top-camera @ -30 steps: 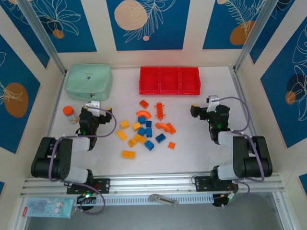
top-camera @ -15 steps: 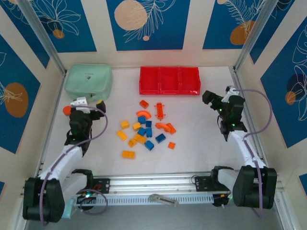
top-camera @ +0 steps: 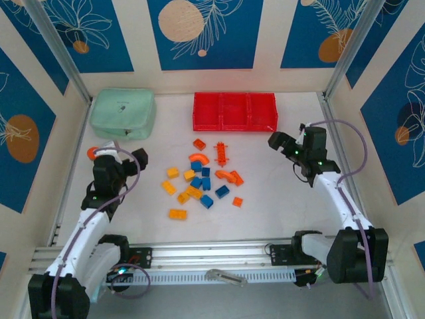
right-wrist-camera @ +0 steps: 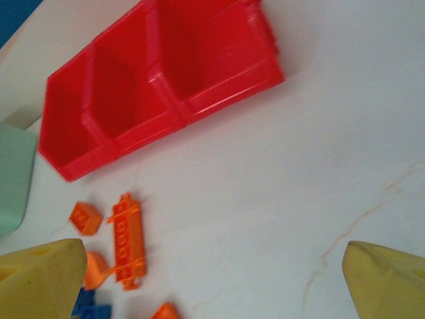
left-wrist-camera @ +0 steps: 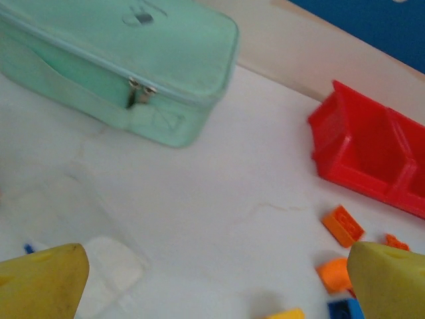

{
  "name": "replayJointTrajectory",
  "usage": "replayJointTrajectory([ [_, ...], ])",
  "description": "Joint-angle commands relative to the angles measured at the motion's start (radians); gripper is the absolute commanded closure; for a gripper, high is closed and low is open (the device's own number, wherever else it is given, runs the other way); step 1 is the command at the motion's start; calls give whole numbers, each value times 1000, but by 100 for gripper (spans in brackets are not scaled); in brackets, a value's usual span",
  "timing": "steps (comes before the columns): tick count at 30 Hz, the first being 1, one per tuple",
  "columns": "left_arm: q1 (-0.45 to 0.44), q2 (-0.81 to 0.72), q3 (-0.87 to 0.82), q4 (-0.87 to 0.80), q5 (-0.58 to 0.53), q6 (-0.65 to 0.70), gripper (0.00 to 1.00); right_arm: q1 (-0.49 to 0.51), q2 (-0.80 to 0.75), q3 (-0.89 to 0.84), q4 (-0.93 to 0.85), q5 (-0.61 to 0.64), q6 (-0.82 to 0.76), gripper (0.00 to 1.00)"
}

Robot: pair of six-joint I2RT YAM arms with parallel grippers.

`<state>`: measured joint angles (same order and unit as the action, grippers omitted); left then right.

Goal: Sort the legos into containers by color
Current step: Pick up the lego from the center of the table.

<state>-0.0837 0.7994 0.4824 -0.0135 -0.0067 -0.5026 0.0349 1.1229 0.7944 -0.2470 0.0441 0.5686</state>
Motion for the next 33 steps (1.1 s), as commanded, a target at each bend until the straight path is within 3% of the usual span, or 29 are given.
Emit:
replayJointTrajectory([
  [1, -21, -6, 36, -121, 176, -86, 1, 75, 25, 66, -185, -9, -40, 1],
  [13, -317, 47, 85, -240, 148, -111, 1, 429, 227, 188, -354, 28, -157, 1],
  [18, -429, 87, 76, -175, 102, -161, 1, 511, 362, 252, -384, 26, -255, 13],
  [24, -491, 140, 76, -117, 73, -184, 1, 559, 485, 321, -401, 54, -380, 23],
  [33, -493, 152, 81, -127, 37, -183, 1, 607, 619, 408, -384, 113, -454, 32],
])
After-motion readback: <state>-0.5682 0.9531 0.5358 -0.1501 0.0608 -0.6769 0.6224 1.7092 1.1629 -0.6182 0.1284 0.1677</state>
